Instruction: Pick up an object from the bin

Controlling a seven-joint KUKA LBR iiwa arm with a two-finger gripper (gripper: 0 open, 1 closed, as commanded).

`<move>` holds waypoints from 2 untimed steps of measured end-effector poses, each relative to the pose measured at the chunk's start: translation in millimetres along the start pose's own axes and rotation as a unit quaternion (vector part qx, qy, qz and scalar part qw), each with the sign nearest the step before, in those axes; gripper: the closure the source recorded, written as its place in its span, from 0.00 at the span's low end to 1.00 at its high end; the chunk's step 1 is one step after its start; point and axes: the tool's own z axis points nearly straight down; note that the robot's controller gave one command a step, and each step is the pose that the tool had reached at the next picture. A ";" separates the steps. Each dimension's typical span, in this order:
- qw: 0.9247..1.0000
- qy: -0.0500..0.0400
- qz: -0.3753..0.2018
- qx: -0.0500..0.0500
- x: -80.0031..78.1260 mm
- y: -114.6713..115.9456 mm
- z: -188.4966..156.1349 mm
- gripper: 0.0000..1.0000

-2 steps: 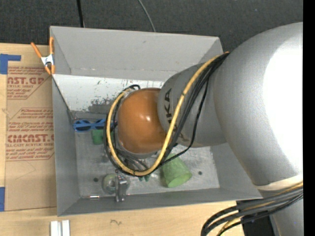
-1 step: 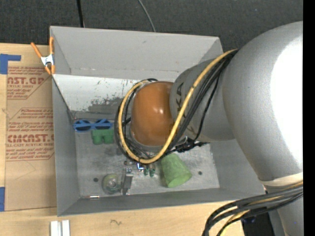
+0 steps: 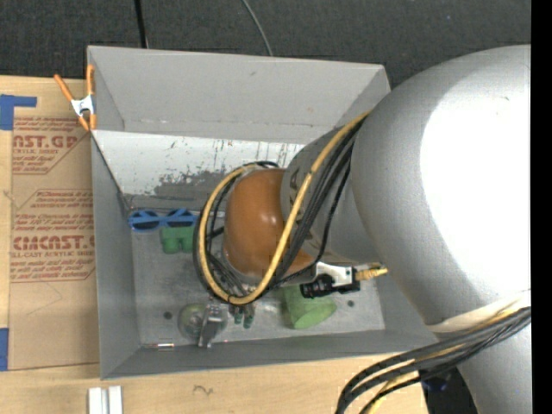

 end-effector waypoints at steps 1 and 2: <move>0.998 0.000 -0.068 0.001 4.7 31.0 0.4 0.00; 0.998 -0.001 -0.068 -0.001 4.8 32.2 -0.2 1.00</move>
Offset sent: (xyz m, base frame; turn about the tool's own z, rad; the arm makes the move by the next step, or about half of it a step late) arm -0.0013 0.0314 -0.0030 -0.1372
